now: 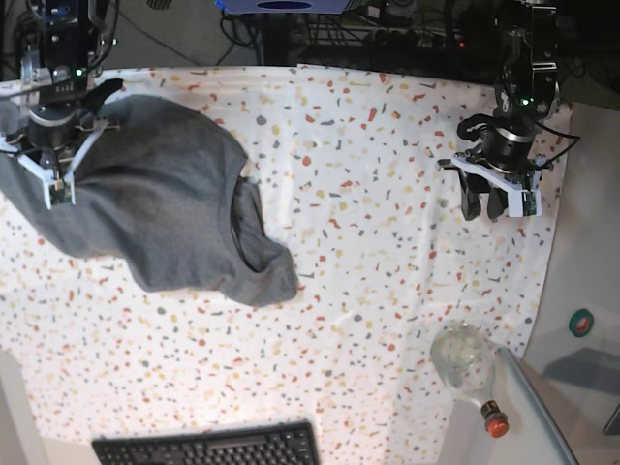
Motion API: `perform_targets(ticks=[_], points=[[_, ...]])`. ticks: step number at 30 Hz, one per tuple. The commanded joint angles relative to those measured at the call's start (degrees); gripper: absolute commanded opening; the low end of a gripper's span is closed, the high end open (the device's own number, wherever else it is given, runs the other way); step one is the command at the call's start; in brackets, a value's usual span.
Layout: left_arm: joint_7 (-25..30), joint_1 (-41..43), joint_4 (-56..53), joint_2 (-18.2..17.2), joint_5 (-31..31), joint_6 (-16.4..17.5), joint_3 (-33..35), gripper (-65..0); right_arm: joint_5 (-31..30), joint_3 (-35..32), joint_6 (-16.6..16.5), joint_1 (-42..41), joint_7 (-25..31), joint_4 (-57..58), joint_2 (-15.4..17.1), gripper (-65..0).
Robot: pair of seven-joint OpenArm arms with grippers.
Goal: Layout the t-shirt on the table in an organized manner, then fold the t-shirt properly
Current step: 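Pull the shirt fabric with the right gripper toward the cloth edge, then grasp the shirt hem with the right gripper and drag it outward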
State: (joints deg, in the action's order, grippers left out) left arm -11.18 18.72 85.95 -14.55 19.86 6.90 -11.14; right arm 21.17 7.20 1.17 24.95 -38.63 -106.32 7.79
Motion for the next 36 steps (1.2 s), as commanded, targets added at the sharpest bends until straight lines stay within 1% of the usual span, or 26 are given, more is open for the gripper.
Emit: perform_targets(ticks=[1,4,6,7,8,11,13,14,15,16,17,18,20,22,24,26,28,32,34,36], points=[[0.9,-0.3,-0.1,-0.6,0.3,-0.1,-0.2,-42.1,0.9,1.5,-0.5,-2.0,1.1,1.4,0.3,-65.0],[1.1,-0.4,-1.9,-0.7,0.3,-0.1,-0.3,-42.3,0.9,3.9,-2.8,-7.4,1.2,9.3,0.2,-65.0],[1.1,-0.3,-2.5,-0.9,0.3,-0.1,-0.3,-42.3,0.9,4.6,-2.9,-11.0,1.0,14.1,0.2,-65.0],[1.1,-0.1,-2.7,-1.6,0.3,-0.1,-0.3,-42.3,0.9,5.1,-2.9,-12.7,0.8,16.4,0.1,-65.0],[1.0,0.0,-2.7,-1.8,0.3,-0.1,-0.3,-42.3,0.9,5.7,-3.0,-14.0,0.0,17.9,0.1,-65.0],[1.1,0.0,-2.7,-1.9,0.3,-0.1,-0.3,-42.3,1.1,6.6,-3.1,-17.1,-4.8,19.5,0.1,-65.0],[0.9,0.2,-2.7,-2.8,0.8,-0.1,-1.7,-42.3,1.1,6.9,-3.1,-16.9,-6.2,16.8,0.3,-44.0],[0.9,0.2,-2.6,-2.7,0.8,-0.1,-2.6,-42.3,1.1,7.0,-3.1,-16.2,-6.2,14.6,0.2,-35.9],[0.9,0.2,-2.6,-2.6,0.8,-0.1,-3.6,-42.3,1.0,6.9,-3.1,-14.7,-6.1,11.6,0.1,-29.1],[0.9,0.2,-2.6,-2.6,0.8,-0.1,-4.6,-42.3,0.9,6.3,-3.1,-12.6,-5.4,8.1,0.0,-25.1],[0.9,0.1,-2.6,-2.6,0.8,-0.1,-5.3,-42.3,0.9,5.1,-3.2,-10.4,-3.7,4.3,-0.8,-24.8],[0.9,0.1,-2.6,-2.6,0.8,-0.1,-5.8,-42.3,0.9,2.2,-3.3,-8.0,-1.7,1.1,-1.8,-25.7],[0.9,0.1,-2.6,-2.6,0.8,-0.1,-6.1,-42.3,1.1,-4.5,-3.3,-3.1,0.9,-2.8,-2.1,-26.3],[0.9,0.1,-2.6,-2.6,0.8,-0.1,-6.1,-42.3,1.1,-12.0,-3.3,-0.4,1.3,-3.8,-1.2,-26.3],[0.9,0.2,-2.6,-2.6,0.8,-0.1,-6.1,-42.3,1.1,-19.3,-2.9,0.3,1.2,-3.1,-0.3,-26.6],[0.9,0.3,-2.6,-2.6,0.8,-0.1,-6.2,-42.3,1.2,-24.9,-2.5,0.1,1.0,-0.5,-0.2,-26.6],[0.9,0.3,-2.6,-2.6,0.8,-0.1,-6.1,-42.3,1.2,-27.5,-0.7,-2.0,1.0,2.2,-0.8,-26.6],[0.9,0.4,-2.6,-2.6,0.8,-0.1,-6.2,-42.3,1.2,-32.4,4.9,-6.4,0.7,10.0,-2.6,-26.6],[0.9,0.6,-2.6,-2.6,0.8,-0.1,-6.3,-42.3,1.2,-35.0,6.1,-7.0,-0.8,11.4,-2.7,-26.6],[0.9,1.3,-2.6,-2.7,0.8,-0.1,-6.3,-42.3,1.2,-37.8,6.6,-7.1,-1.7,11.4,-2.7,-26.6]])
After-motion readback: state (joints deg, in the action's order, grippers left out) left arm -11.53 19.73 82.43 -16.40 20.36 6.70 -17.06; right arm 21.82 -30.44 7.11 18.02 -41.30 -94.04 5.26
